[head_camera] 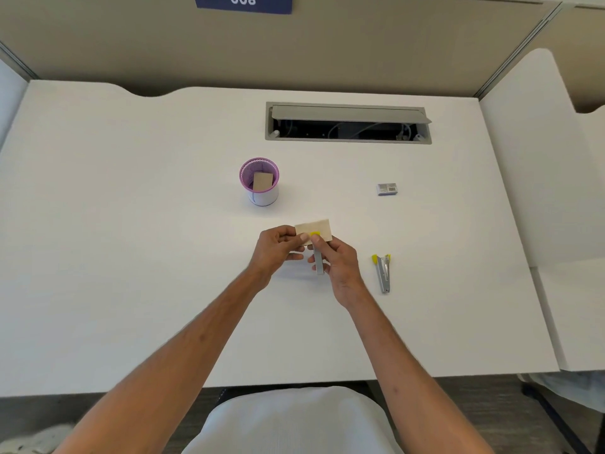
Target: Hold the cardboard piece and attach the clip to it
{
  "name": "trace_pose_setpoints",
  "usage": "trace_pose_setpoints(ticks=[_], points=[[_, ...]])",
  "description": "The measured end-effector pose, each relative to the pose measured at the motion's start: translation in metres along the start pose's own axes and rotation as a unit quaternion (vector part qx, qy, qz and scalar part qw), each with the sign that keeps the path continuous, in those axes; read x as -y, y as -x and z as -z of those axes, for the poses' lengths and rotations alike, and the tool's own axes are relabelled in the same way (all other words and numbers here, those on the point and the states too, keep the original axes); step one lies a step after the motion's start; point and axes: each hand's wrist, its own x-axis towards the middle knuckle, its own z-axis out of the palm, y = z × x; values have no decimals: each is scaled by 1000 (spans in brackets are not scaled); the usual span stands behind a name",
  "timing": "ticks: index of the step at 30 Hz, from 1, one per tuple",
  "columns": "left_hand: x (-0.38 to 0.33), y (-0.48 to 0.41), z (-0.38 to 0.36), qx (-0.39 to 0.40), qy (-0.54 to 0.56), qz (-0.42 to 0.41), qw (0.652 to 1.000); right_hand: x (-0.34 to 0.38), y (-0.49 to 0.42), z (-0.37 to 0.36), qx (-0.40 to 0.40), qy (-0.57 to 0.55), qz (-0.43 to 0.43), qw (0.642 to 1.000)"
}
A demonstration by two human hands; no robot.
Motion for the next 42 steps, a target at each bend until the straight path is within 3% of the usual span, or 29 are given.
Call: trace_pose_setpoints(ticks=[14,25,34,38,42], points=[[-12,-6,6,-10,-19,13,1000,1,-7,-8,-10,2,-7,1000],[-8,1,-4,-24,-40,-17,999,0,-8,-10,-69,-1,-20,997],[-8,0,-3,-42,-39,-21,998,4,-5,-5,-10,1,-28,1000],[-4,-4,-1,-91,-24,-18,995,-1,-1,-6,-14,54,-19,998],[-1,-5,3,-118,-20,-17,993,-11,3,-6,-104,243,10,964]])
